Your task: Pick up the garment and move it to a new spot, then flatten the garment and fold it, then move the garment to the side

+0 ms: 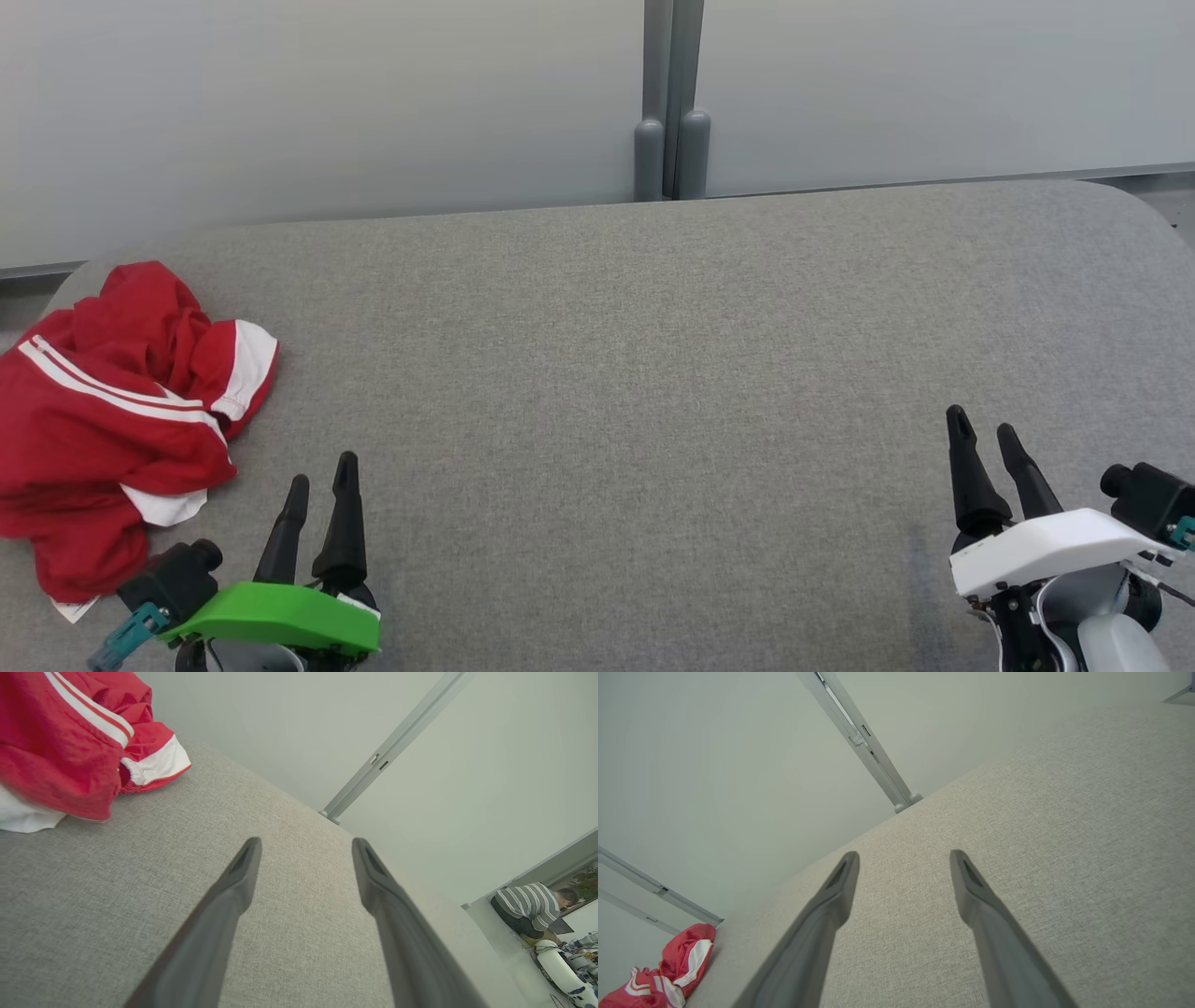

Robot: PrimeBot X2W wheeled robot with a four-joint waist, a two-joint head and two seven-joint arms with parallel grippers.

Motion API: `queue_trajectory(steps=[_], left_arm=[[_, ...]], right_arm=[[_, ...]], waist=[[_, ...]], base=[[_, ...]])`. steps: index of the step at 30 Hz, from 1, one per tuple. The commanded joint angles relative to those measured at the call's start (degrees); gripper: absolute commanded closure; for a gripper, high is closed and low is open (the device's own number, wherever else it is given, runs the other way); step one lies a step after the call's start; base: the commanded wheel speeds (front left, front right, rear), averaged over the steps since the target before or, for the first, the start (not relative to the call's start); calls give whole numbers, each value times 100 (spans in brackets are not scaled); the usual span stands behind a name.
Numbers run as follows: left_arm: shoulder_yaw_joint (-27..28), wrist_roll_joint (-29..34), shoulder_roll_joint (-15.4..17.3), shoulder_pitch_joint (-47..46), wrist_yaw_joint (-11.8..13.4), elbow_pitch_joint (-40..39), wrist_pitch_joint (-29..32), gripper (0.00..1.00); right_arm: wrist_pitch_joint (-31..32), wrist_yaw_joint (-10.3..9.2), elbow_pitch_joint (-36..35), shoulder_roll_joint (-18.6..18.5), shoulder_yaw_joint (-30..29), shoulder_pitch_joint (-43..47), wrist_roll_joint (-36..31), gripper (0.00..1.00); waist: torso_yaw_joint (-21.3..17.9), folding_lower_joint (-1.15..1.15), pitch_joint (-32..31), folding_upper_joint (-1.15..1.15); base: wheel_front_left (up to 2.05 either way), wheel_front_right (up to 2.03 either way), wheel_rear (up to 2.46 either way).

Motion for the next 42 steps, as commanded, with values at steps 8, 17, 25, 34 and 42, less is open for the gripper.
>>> queue_trajectory(steps=[8,17,25,34,42], left_arm=[[-25,477,129,-181,0,141,-94,0],[34,1035,168,-170,0,274,-167,0],[66,1580,227,-64,0,373,-224,0],[53,2068,252,80,0,352,-284,0],[75,2394,260,160,0,399,-333,0]], right_arm=[[-241,14,-179,-45,43,126,-703,0],[-441,14,-216,-51,82,257,-1255,0],[-610,14,-207,-54,181,357,-1669,0],[-781,11,-294,-59,221,482,-1960,0],[-922,12,-294,-61,170,586,-2163,0]], waist=[[22,0,-19,9],[33,0,-36,10],[22,0,-51,11],[12,0,-83,12],[-10,0,-106,13]], base=[[0,0,0],[0,0,0],[0,0,0],[0,0,0],[0,0,0]])
